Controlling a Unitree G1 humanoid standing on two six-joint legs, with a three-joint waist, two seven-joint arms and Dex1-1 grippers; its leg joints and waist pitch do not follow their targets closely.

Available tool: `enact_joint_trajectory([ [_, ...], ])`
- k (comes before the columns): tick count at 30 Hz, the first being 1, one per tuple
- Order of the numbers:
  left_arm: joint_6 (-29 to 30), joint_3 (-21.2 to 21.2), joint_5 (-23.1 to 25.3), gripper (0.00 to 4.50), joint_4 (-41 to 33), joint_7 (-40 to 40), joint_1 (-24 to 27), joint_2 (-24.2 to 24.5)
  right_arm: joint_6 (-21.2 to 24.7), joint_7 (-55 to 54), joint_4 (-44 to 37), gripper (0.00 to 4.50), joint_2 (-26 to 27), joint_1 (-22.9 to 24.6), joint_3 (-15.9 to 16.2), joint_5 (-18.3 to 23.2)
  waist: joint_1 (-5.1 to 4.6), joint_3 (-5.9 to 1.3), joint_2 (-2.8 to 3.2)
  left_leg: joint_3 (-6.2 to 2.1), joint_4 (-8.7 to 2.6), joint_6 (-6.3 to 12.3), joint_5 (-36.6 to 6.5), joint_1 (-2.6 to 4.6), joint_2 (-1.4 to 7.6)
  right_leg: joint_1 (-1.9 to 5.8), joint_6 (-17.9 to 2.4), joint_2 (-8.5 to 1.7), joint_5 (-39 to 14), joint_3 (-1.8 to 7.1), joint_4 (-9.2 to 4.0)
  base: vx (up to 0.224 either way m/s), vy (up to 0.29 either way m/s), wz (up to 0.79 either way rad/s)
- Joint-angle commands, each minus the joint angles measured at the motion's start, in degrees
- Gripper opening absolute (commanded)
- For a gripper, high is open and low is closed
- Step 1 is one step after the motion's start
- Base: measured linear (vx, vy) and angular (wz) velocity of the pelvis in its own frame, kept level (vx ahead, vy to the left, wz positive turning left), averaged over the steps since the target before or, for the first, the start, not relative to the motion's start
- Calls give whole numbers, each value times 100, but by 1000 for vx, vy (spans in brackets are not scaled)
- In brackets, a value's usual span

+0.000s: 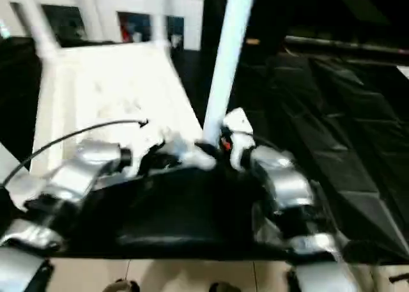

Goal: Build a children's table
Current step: Rotate leg to tighten

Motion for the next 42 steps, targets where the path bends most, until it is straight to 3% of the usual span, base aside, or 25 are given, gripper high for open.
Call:
enact_joint_trajectory([
  [1, 259, 173, -87, 0, 212, 851, -79, -519, 129, -898, 720, 204, 342, -24, -3, -203, -13, -315, -87, 24, -400, 53, -1662, 38, 34, 223, -781, -151, -2181, 94, -494, 0, 0, 0],
  [4, 412, 231, -45, 0, 336, 1379, -189, -933, -4, -1572, 1215, 204, 702, -248, -59, -358, -63, -320, -84, 13, -406, -34, -1850, 46, 20, 222, -760, -150, -2320, 82, -521, 0, 0, 0],
  [9, 424, 127, -66, 0, 325, 1384, -205, -1138, -51, -1463, 1287, 204, 932, -386, -3, -325, -41, -355, -80, 23, -397, 130, -1669, 30, 13, 262, -765, -122, -1726, 79, -501, 0, 0, 0],
  [10, 404, 111, -54, 0, 309, 1327, -195, -1103, -87, -1377, 1254, 257, 921, -389, 0, -310, -39, -358, -81, 24, -398, 139, -1647, 28, 13, 269, -779, -124, -1679, 77, -495, 0, 0, 0],
  [17, 246, 133, -71, 0, 233, 879, -102, -714, -308, -420, 1013, 315, 650, -384, 102, -177, -41, -382, -60, 27, -400, 204, -1663, 31, 27, 301, -934, -129, -1488, 73, -487, 0, 0, 0],
  [23, -139, 123, -258, 0, 179, -53, -6, -210, -346, 1123, 187, 315, -73, -27, 508, -36, -9, -387, -51, 37, -394, 307, -1551, 47, 42, 313, -1028, -133, -1382, 75, -485, 0, 0, 0],
  [32, -352, 25, -712, 0, -272, -1673, 300, 503, -70, 2683, -557, 315, -946, 343, 673, 265, 5, -343, -68, 32, -414, 318, -1629, 53, 78, 289, -1107, -151, -1536, 84, -472, 0, 0, 0],
  [36, -360, 15, -770, 0, -385, -1891, 379, 601, 2, 2827, -654, 315, -1010, 374, 687, 324, 8, -354, -59, 47, -401, 366, -1462, 62, 77, 284, -1201, -148, -1260, 86, -445, 0, 0, 0],
  [37, -355, 13, -780, 0, -416, -1923, 399, 616, 43, 2861, -688, 291, -1010, 386, 681, 346, 7, -352, -62, 47, -402, 363, -1456, 59, 80, 285, -1210, -148, -1251, 85, -440, 0, 0, 0],
  [42, -330, 8, -796, 0, -463, -1969, 431, 627, 101, 2914, -754, 255, -969, 440, 757, 317, 29, -347, -62, 54, -402, 329, -1428, 65, 76, 282, -1201, -148, -1268, 87, -443, 0, 0, 0],
])
